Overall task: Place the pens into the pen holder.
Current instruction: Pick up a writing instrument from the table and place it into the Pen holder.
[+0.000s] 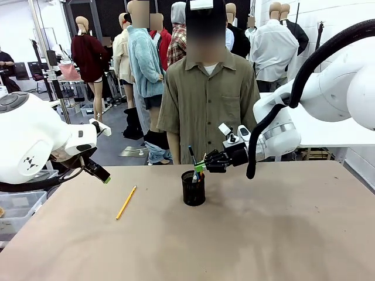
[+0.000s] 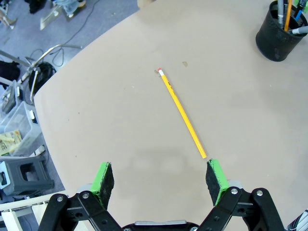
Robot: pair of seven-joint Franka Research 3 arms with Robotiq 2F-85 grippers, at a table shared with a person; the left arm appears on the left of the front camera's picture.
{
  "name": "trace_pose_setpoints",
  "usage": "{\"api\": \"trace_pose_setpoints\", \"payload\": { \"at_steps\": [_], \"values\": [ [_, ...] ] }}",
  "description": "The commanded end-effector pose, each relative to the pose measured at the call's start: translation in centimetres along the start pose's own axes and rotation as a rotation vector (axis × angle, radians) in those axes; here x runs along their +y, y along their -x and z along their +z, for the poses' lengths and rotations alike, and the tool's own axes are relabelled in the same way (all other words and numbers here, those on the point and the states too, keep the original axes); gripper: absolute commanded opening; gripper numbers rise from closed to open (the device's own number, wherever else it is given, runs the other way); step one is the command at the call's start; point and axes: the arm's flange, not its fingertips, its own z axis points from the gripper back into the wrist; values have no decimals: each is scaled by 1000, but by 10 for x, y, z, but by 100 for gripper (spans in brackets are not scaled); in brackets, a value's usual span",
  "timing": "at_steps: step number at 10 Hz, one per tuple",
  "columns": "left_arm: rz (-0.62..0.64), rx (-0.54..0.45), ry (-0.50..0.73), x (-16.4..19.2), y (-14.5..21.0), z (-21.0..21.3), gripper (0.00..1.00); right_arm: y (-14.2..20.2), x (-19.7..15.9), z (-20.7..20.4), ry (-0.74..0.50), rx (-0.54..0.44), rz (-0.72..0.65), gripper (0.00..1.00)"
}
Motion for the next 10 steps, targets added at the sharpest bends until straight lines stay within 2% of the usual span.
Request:
{"api": "trace_pose_setpoints", "payload": {
  "at_steps": [1, 2, 3, 7, 8, 10],
  "values": [
    [1, -8, -5, 0, 2, -2, 100, -2, -7, -6, -16, 30, -6, 0],
    [1, -8, -5, 0, 2, -2, 100, -2, -8, -8, -28, 34, -8, 0],
    [1, -8, -5, 0, 2, -2, 100, -2, -8, -9, -29, 42, -13, 8],
    [1, -8, -5, 0, 2, -2, 100, -4, -3, -7, -32, 42, -1, 86],
    [1, -8, -5, 0, 2, -2, 100, -4, -2, -6, -31, 39, 3, 100],
    [1, -8, -5, 0, 2, -2, 100, -11, 12, 3, -30, 17, 53, 100]
  ]
}}
